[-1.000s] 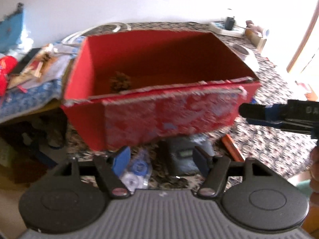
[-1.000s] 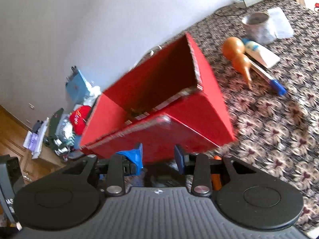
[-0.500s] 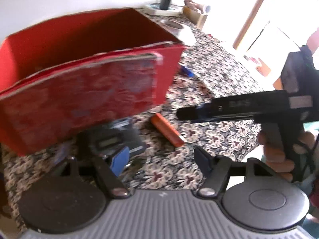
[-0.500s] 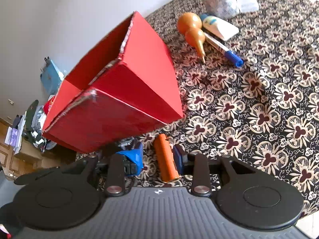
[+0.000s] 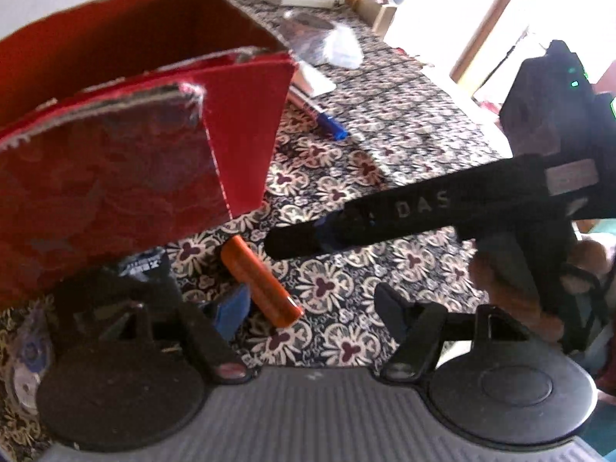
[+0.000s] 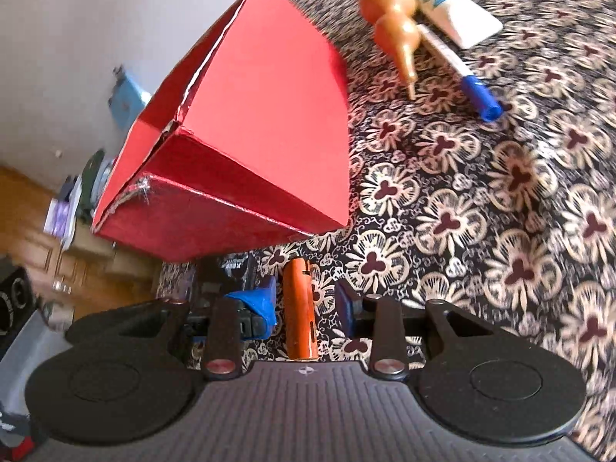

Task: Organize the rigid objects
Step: 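Grasp the orange cylinder with the right gripper and lift it, then carry the orange cylinder into the red box and open the right gripper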

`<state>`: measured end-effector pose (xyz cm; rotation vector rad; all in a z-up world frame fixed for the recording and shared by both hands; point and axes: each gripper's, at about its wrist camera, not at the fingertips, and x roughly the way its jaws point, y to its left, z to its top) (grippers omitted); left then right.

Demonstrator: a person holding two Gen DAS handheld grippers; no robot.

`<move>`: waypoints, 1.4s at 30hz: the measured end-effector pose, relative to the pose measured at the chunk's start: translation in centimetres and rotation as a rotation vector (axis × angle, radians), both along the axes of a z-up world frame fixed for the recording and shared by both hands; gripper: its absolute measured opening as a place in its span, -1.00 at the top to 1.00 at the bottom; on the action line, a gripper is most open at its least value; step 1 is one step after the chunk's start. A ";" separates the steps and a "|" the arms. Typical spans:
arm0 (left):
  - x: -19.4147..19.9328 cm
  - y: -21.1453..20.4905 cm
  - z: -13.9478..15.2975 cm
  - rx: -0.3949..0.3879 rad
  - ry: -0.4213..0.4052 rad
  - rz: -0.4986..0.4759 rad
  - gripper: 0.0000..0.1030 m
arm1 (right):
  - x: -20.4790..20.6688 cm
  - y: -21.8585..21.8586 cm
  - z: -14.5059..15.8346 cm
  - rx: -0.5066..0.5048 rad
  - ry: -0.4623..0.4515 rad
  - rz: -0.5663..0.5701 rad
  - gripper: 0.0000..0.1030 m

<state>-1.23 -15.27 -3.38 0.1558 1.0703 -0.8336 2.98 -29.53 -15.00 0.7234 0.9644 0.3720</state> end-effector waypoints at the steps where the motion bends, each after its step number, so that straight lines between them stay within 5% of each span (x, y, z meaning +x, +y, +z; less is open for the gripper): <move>1: 0.2 -0.2 -0.3 0.008 0.007 0.017 -0.33 | 0.4 -0.1 -0.1 -0.003 0.000 0.024 0.68; 8: 0.7 -1.4 -1.9 0.072 0.038 0.128 0.06 | 2.5 0.0 -0.5 -0.013 -0.019 0.180 0.68; 12: 0.7 -1.3 -1.9 0.075 0.033 0.188 0.04 | 3.4 0.4 -0.7 -0.018 -0.044 0.245 0.69; 16: 0.5 -1.5 -2.0 0.073 0.029 0.229 -0.24 | 4.0 0.6 -1.0 0.006 -0.049 0.293 0.69; 19: 0.1 -2.0 -2.0 0.105 -0.007 0.240 -0.12 | 3.8 0.9 -1.1 0.021 -0.059 0.323 0.69; 24: -0.4 -2.8 -2.2 0.151 -0.060 0.253 0.02 | 3.7 0.5 -1.7 0.067 -0.053 0.311 0.70; 29: -0.5 -2.7 -2.2 0.173 -0.086 0.283 0.50 | 4.0 -0.2 -2.5 0.134 -0.004 0.286 0.74; 42: -0.6 -2.5 -1.5 0.105 -0.068 0.325 0.64 | 3.1 -3.3 -4.0 0.284 0.081 0.189 0.68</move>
